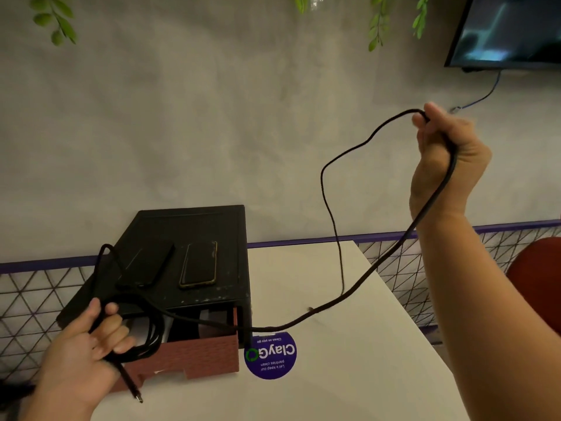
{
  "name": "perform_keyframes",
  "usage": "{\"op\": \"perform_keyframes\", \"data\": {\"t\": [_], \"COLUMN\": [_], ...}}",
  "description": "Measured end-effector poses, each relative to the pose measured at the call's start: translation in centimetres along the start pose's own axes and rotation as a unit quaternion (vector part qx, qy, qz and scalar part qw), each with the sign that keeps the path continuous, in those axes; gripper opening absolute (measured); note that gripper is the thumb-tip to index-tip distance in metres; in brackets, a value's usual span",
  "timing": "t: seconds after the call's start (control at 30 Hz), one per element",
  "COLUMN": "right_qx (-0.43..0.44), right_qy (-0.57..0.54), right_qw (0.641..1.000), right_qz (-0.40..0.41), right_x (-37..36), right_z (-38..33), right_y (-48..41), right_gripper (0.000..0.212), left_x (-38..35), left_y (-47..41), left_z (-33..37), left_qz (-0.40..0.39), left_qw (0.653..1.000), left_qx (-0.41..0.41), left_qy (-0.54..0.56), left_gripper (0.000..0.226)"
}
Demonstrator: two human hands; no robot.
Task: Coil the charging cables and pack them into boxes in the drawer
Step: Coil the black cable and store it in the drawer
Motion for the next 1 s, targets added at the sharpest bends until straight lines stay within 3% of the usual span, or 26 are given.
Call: {"op": "perform_keyframes", "data": {"t": [0.07, 0.13, 0.2, 0.27, 0.43, 0.53, 0.63, 0.7, 0.77, 0.83, 0.87, 0.93, 1.0], "right_qx": [-0.008, -0.077, -0.181, -0.29, -0.461, -0.489, -0.494, -0.474, -0.44, -0.408, -0.409, -0.43, -0.412], "right_qy": [0.13, 0.283, 0.41, 0.506, 0.575, 0.537, 0.501, 0.505, 0.458, 0.34, 0.262, 0.139, 0.11], "right_qw": [0.991, 0.95, 0.878, 0.784, 0.598, 0.534, 0.48, 0.499, 0.592, 0.696, 0.728, 0.724, 0.711], "right_qz": [-0.038, -0.106, -0.17, -0.211, -0.315, -0.434, -0.524, -0.521, -0.497, -0.483, -0.484, -0.521, -0.559], "right_x": [0.1, 0.7, 3.4, 7.5, 14.4, 14.6, 13.4, 11.3, 6.6, 0.5, -2.5, -7.8, -10.8], "right_z": [1.0, 4.5, 9.3, 13.4, 16.7, 17.3, 17.4, 17.3, 15.7, 12.2, 10.0, 5.9, 3.8], "right_y": [0.7, 3.5, 8.2, 14.1, 27.0, 32.2, 33.9, 32.0, 28.5, 25.2, 24.3, 24.2, 25.0], "right_gripper": [0.025, 0.024, 0.026, 0.02, 0.028, 0.039, 0.054, 0.058, 0.054, 0.041, 0.04, 0.044, 0.047], "left_x": [0.3, 0.0, -0.3, -0.5, -0.2, -0.6, -1.8, -2.4, -3.3, -4.7, -5.6, -7.5, -9.2], "left_y": [0.2, 0.4, 0.6, 0.8, 0.9, 1.3, 1.5, 1.5, 1.5, 1.6, 1.7, 1.9, 2.1], "left_z": [-0.3, -0.5, -0.6, -0.5, -1.0, -1.7, -2.8, -3.4, -4.3, -5.6, -6.3, -7.3, -8.0], "left_qz": [0.017, 0.026, 0.039, 0.044, 0.033, 0.032, 0.034, 0.041, 0.045, 0.028, 0.016, -0.006, -0.027], "left_qw": [0.999, 0.999, 0.999, 0.999, 0.998, 0.997, 0.995, 0.994, 0.992, 0.99, 0.989, 0.987, 0.985], "left_qx": [0.009, 0.021, 0.031, 0.028, 0.04, 0.065, 0.095, 0.105, 0.113, 0.129, 0.134, 0.141, 0.15], "left_qy": [0.026, 0.02, 0.009, 0.001, 0.018, 0.017, 0.001, -0.015, -0.037, -0.048, -0.055, -0.074, -0.084], "left_gripper": [0.07, 0.06, 0.037, 0.027, 0.031, 0.052, 0.032, 0.031, 0.035, 0.035, 0.035, 0.034, 0.033]}}
Point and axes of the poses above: each hand's wrist, its own y-axis away from the middle knuckle, its own x-axis out of the back of the hand, z = x × y, the point moved 9 cm from there along -y, towards the middle knuckle, and after that the axes turned 8 degrees about -z, right-handed, at the moved point
